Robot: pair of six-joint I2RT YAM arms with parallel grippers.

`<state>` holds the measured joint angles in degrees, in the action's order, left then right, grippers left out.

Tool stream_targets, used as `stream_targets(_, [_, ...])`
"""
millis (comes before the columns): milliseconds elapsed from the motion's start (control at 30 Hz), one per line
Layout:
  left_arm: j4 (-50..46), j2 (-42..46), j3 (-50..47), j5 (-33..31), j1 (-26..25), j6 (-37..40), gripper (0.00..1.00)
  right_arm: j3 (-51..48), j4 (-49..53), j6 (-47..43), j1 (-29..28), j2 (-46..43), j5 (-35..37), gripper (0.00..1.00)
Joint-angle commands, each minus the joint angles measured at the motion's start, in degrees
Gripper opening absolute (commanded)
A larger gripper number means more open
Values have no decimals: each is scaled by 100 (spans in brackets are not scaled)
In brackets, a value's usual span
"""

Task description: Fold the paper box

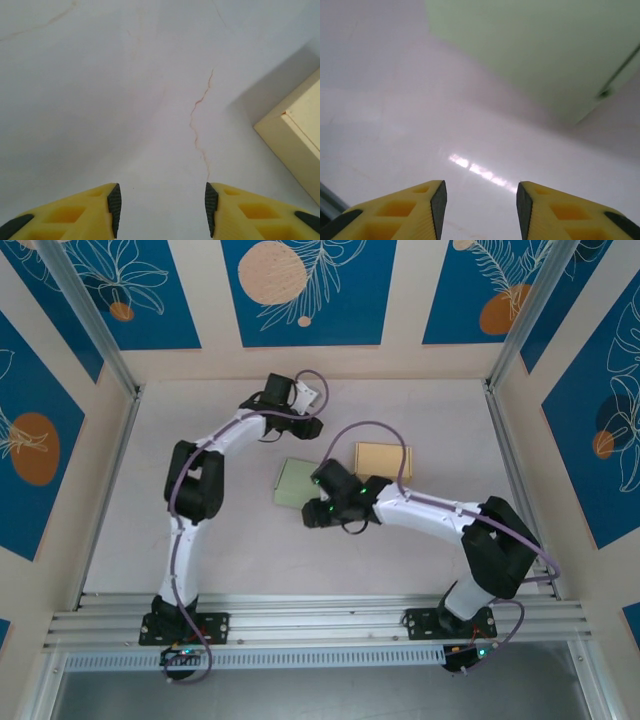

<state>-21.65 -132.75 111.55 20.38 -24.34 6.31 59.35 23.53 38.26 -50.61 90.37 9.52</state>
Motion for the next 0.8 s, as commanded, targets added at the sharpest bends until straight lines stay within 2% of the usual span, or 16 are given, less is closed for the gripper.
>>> stream_targets(0, [-1004, -462, 876, 186, -62, -77, 47, 121, 331, 695, -397, 259, 782, 44])
stream_targets(100, [-1428, -803, 1329, 226, -60, -85, 46, 504, 612, 796, -700, 758, 1230, 44])
stream_targets(133, [-1485, -863, 1382, 254, -62, -77, 42, 624, 654, 803, -770, 946, 1318, 44])
stream_targets(500, [-1744, -928, 980, 98, -62, 168, 27, 1412, 542, 645, -812, 2128, 1712, 44])
stream_targets(533, [-1757, -928, 944, 110, -62, 177, 23, 1481, 583, 683, -778, 2232, 1720, 44])
stream_targets(600, [-1800, -937, 867, 148, -62, 202, 21, 1560, 615, 749, -709, 2398, 1758, 44])
stream_targets(767, [-1893, -880, 551, 394, -61, 316, 2, 1674, 736, 904, -509, 2709, 1892, 45])
